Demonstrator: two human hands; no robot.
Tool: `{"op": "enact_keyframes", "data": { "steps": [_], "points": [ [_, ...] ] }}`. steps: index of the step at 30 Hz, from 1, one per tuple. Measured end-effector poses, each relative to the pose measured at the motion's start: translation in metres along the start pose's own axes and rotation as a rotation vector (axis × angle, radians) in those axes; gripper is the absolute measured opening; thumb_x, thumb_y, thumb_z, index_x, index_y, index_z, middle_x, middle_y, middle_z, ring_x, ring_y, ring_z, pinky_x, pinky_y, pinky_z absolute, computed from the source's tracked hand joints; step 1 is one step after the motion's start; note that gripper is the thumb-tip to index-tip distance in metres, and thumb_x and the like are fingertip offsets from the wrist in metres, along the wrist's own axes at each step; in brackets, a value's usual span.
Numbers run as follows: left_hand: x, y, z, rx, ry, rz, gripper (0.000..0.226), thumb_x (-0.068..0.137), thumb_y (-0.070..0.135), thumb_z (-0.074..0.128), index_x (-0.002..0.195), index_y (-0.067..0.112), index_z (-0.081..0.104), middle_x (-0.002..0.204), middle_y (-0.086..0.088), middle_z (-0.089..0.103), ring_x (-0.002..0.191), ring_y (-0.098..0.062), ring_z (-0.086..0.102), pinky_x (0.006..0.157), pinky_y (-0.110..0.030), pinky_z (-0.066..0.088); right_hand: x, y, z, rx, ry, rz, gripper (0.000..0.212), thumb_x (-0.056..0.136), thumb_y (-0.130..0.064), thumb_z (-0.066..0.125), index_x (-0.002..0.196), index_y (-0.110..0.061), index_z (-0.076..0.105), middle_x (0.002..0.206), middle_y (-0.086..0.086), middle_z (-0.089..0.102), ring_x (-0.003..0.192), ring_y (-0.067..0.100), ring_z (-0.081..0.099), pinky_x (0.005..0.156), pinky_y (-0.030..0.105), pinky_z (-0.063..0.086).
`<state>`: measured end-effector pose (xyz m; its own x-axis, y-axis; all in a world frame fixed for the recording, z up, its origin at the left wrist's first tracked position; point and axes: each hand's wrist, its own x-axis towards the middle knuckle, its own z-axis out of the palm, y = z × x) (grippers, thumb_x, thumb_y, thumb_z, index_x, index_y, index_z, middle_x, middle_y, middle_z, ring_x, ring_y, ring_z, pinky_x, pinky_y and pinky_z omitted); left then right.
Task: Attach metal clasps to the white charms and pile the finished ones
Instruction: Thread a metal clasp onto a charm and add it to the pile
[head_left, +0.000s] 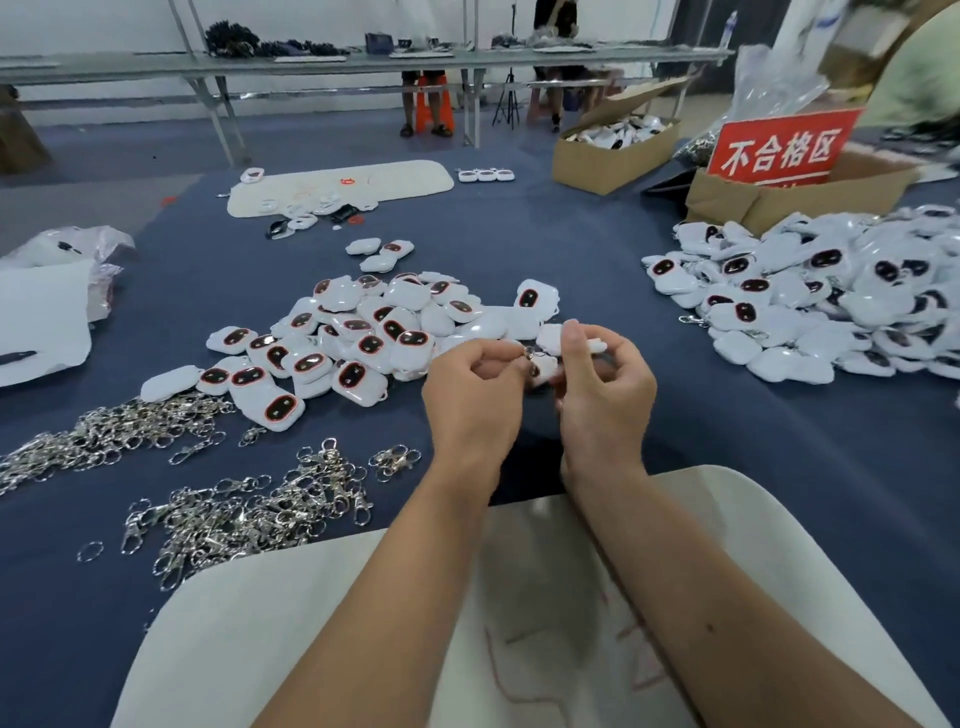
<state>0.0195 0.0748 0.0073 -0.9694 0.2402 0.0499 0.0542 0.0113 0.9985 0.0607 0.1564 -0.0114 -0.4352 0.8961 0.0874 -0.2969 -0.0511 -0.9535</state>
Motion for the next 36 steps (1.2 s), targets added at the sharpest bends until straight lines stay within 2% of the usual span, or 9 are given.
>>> {"op": "enact_keyframes", "data": {
  "steps": [4,7,9,13,17,23,29,32,36],
  "points": [
    [0.006,0.014,0.046,-0.077,-0.217,0.034,0.017,0.093,0.009,0.066,0.108,0.016,0.073,0.085,0.0,0.078,0.082,-0.015,0.073,0.09,-0.037,0.06,0.03,-0.013,-0.021,-0.037,0.29,-0.075,0.069,0.095,-0.022,0.075,0.155,-0.017,0.043,0.093,0.004,0.077,0.066,0.013,0.072,0.076,0.039,0.063],
    [0.005,0.011,0.041,0.243,-0.162,0.298,0.014,0.093,0.013,0.065,0.103,0.017,0.073,0.089,0.011,0.073,0.086,-0.004,0.066,0.083,-0.018,0.052,0.036,-0.013,-0.029,-0.12,0.273,-0.064,0.092,0.097,-0.008,0.067,0.167,-0.025,0.01,0.098,-0.007,0.066,0.078,0.011,0.077,0.092,0.043,0.06],
    [0.005,0.003,0.021,0.575,-0.086,0.454,0.017,0.092,0.008,0.063,0.103,0.015,0.073,0.1,0.005,0.07,0.098,-0.012,0.06,0.087,-0.024,0.046,0.032,-0.008,-0.026,-0.219,0.201,-0.073,0.078,0.097,0.002,0.057,0.163,-0.021,0.023,0.109,-0.002,0.064,0.084,0.014,0.077,0.093,0.043,0.06],
    [-0.002,-0.008,-0.018,0.918,-0.038,0.44,0.04,0.083,-0.004,0.058,0.118,0.012,0.064,0.121,-0.01,0.058,0.113,-0.031,0.045,0.089,-0.025,0.029,0.019,-0.002,-0.014,-0.71,-0.156,-0.386,0.026,0.095,-0.004,0.062,0.12,-0.01,0.068,0.108,0.005,0.072,0.091,0.023,0.066,0.089,0.037,0.053],
    [-0.01,-0.006,-0.047,0.954,-0.024,0.401,0.041,0.085,0.001,0.06,0.123,0.014,0.063,0.123,-0.008,0.055,0.117,-0.028,0.045,0.091,-0.027,0.032,0.011,0.003,-0.009,-1.067,-0.484,-0.56,0.037,0.093,-0.024,0.074,0.129,-0.019,0.069,0.123,0.002,0.066,0.108,0.025,0.049,0.093,0.027,0.039],
    [-0.016,-0.006,-0.088,1.062,-0.03,0.275,0.026,0.091,0.041,0.065,0.1,0.017,0.06,0.098,-0.005,0.055,0.098,-0.028,0.05,0.085,-0.037,0.039,0.014,0.005,-0.006,-1.129,-0.4,-0.512,0.048,0.092,-0.028,0.077,0.138,-0.022,0.064,0.13,0.003,0.063,0.108,0.026,0.048,0.087,0.025,0.032],
    [-0.018,0.007,-0.097,1.112,-0.219,0.217,0.012,0.083,0.019,0.055,0.09,0.017,0.045,0.084,-0.002,0.049,0.086,-0.028,0.047,0.069,-0.037,0.033,0.012,0.01,-0.005,-1.094,-0.383,-0.501,0.018,0.104,-0.025,0.057,0.11,-0.013,0.069,0.107,0.007,0.061,0.096,0.026,0.045,0.08,0.029,0.032],
    [-0.023,0.009,-0.086,1.206,-0.195,0.144,0.017,0.087,0.008,0.05,0.088,0.016,0.035,0.079,-0.002,0.038,0.081,-0.029,0.042,0.068,-0.036,0.032,0.006,0.002,-0.005,-0.918,-0.289,-0.531,0.035,0.103,-0.019,0.041,0.068,-0.017,0.037,0.062,-0.001,0.04,0.06,0.02,0.032,0.055,0.036,0.025],
    [-0.021,0.001,-0.075,1.134,-0.083,0.195,0.008,0.095,0.006,0.046,0.095,0.013,0.05,0.096,-0.007,0.06,0.088,-0.03,0.052,0.071,-0.035,0.034,-0.009,-0.009,-0.004,-0.678,-0.316,-0.56,0.043,0.099,-0.025,0.044,0.06,-0.019,0.027,0.048,-0.006,0.028,0.045,0.018,0.032,0.045,0.024,0.027]
  ]
}}
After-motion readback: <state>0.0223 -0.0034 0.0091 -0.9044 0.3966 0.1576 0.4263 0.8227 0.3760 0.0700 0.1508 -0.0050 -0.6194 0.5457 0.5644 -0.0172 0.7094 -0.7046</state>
